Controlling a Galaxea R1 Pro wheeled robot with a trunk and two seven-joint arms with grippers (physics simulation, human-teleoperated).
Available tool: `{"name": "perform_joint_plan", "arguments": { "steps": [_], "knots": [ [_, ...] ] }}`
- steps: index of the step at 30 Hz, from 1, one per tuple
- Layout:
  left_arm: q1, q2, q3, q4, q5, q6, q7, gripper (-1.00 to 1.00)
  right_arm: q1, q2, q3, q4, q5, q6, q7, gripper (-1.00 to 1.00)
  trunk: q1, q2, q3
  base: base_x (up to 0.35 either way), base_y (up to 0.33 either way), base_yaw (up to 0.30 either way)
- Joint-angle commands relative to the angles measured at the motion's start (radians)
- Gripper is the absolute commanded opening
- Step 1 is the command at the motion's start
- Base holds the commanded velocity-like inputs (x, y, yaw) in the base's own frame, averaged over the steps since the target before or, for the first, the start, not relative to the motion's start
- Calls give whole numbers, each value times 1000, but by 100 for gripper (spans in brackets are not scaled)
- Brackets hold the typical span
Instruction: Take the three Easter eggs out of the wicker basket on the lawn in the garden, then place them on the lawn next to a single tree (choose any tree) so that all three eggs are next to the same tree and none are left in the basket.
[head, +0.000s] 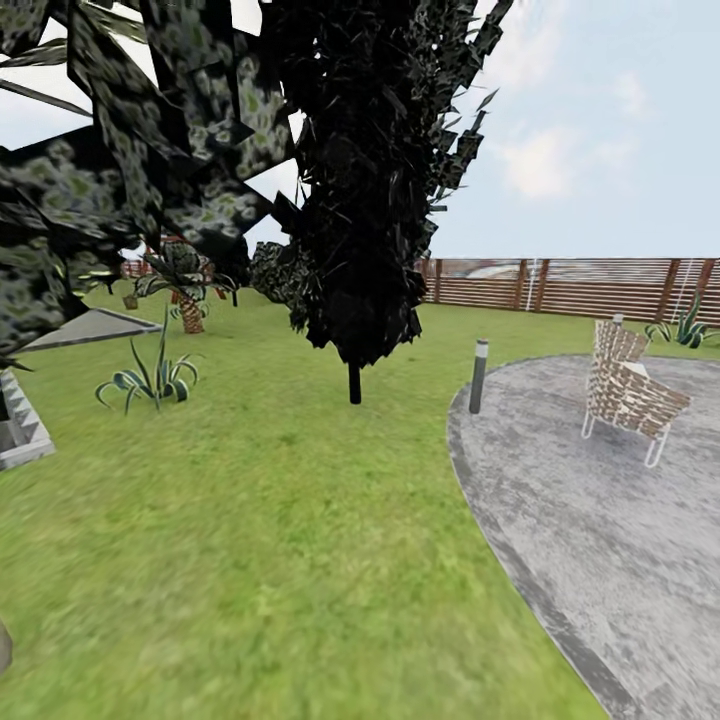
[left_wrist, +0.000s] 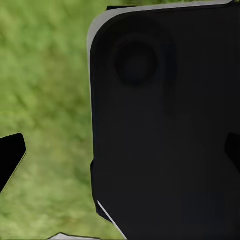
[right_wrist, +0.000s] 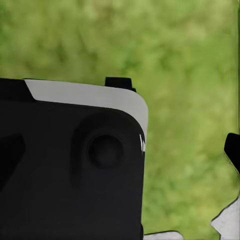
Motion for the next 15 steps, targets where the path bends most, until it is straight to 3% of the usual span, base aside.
{"name": "perform_joint_plan", "arguments": {
  "steps": [1, 15],
  "knots": [
    [0, 0, -1, -2, 0, 0, 0, 100, -2, 0, 6, 4, -1, -7, 0, 100, 1, 0, -1, 342, 0, -1],
    [0, 0, -1, -2, 0, 0, 0, 100, -2, 0, 6, 4, -2, -7, 0, 100, 1, 0, -1, 342, 0, -20]
  ]
}}
